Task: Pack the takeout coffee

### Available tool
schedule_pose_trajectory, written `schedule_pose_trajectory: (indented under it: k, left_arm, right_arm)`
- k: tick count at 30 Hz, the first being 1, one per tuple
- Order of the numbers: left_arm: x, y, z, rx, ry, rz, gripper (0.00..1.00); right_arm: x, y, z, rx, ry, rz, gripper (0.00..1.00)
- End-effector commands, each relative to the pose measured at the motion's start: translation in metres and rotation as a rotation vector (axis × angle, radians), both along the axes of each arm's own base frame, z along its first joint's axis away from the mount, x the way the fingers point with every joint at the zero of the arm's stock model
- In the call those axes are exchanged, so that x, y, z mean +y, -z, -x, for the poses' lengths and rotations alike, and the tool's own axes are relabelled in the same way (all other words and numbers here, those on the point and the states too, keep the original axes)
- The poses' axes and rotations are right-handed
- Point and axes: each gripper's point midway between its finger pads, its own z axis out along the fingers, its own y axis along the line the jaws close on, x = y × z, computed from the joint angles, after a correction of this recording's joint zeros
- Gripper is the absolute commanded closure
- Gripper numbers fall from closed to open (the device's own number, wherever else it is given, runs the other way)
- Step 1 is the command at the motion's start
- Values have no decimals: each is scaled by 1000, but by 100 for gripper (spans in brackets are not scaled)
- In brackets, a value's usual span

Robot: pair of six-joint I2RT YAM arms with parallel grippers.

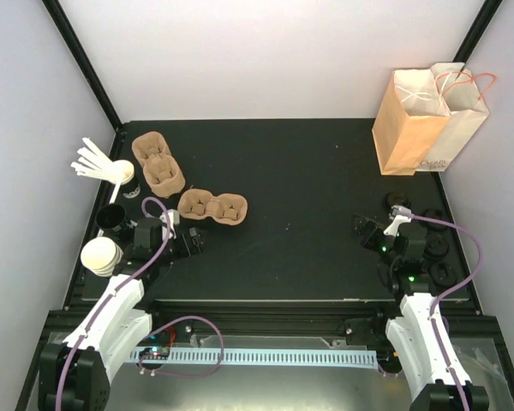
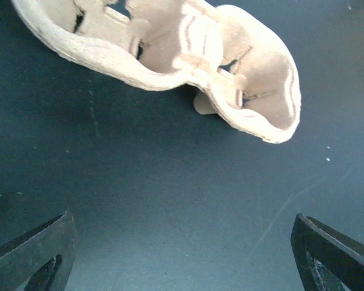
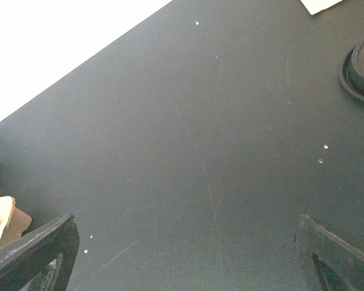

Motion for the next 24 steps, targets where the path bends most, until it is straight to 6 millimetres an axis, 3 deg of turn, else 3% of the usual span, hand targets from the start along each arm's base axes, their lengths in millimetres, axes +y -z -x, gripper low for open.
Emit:
schedule_pose_trajectory:
  k: [1,6,9,12,13,18,24]
  left_arm:
    - [14,-19,-15,-65,-54,-87,1]
    - [25,-35,-21,-140,-83,-148,1]
    - [24,-41,-22,-207,-61,-168,1]
    - [19,-44,-21,-255,-34,-150,1]
    - [17,-45,-20,-268,-22,-141,1]
    - [10,-43,-17,-273,12,-118,1]
    - [-1,-38,-17,-256,68,-79,1]
  right_arm:
    - [2,0,-2,1,-6,-14,0]
    - [-1,1,-10,50,7,-4,0]
    - [-5,-11,-20,84,30,-4,0]
    - [-11,-39,-39,86,50,31,0]
    - [-15,-59,-49,64,61,54,0]
    - [-42,-119,-91,60,157,194,0]
    - [-58,-172,-151,95,217,262,0]
